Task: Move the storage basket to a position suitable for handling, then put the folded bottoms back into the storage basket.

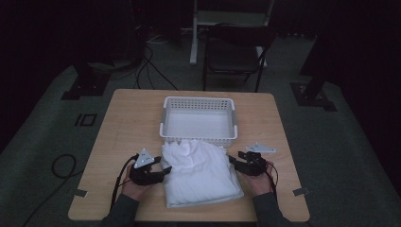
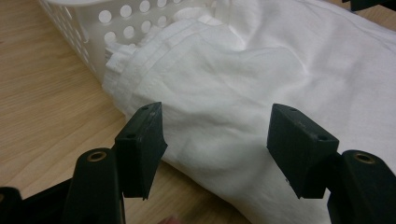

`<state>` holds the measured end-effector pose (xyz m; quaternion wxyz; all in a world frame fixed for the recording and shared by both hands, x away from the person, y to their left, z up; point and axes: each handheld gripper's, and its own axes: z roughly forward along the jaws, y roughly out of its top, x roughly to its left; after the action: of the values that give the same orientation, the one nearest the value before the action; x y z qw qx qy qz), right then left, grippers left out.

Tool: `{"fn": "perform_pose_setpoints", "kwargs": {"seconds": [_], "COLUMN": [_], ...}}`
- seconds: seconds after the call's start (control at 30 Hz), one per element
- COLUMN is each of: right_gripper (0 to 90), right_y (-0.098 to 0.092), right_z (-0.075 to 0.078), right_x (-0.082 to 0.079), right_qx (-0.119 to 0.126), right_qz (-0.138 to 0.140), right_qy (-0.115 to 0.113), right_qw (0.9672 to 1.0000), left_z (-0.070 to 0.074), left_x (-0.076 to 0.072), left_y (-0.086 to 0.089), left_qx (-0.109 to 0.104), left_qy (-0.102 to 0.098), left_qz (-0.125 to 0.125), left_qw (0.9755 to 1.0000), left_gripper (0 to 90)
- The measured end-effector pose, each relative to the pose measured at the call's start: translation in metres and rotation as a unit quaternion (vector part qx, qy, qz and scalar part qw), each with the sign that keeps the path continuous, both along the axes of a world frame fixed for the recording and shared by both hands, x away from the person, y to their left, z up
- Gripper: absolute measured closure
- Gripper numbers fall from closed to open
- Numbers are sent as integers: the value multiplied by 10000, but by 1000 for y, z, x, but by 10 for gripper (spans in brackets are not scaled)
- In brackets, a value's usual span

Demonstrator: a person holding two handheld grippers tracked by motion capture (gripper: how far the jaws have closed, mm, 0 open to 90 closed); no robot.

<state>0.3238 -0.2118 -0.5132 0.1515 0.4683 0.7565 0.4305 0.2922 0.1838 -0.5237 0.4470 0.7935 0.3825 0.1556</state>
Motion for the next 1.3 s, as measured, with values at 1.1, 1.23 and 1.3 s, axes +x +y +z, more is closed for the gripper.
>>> {"fn": "perform_pose_setpoints", "kwargs": {"seconds": [1.1, 1.23, 1.3], "right_gripper": [201, 183, 180], "right_y": [22, 26, 28], "right_z": [-12, -15, -16], "right_x": [-14, -14, -12], "right_qx": [-288, -253, -256], "right_qz": [204, 207, 238], "right_qy": [240, 278, 294], "right_qw": [9991, 9991, 9990], "left_z": [-12, -15, -16], "left_x": [-6, -4, -3], "left_y": [-25, -27, -27], "left_qx": [200, 222, 273], "left_qy": [286, 349, 356], "left_qz": [550, 603, 637], "left_qw": [9979, 9973, 9970], "left_gripper": [150, 133, 115]}}
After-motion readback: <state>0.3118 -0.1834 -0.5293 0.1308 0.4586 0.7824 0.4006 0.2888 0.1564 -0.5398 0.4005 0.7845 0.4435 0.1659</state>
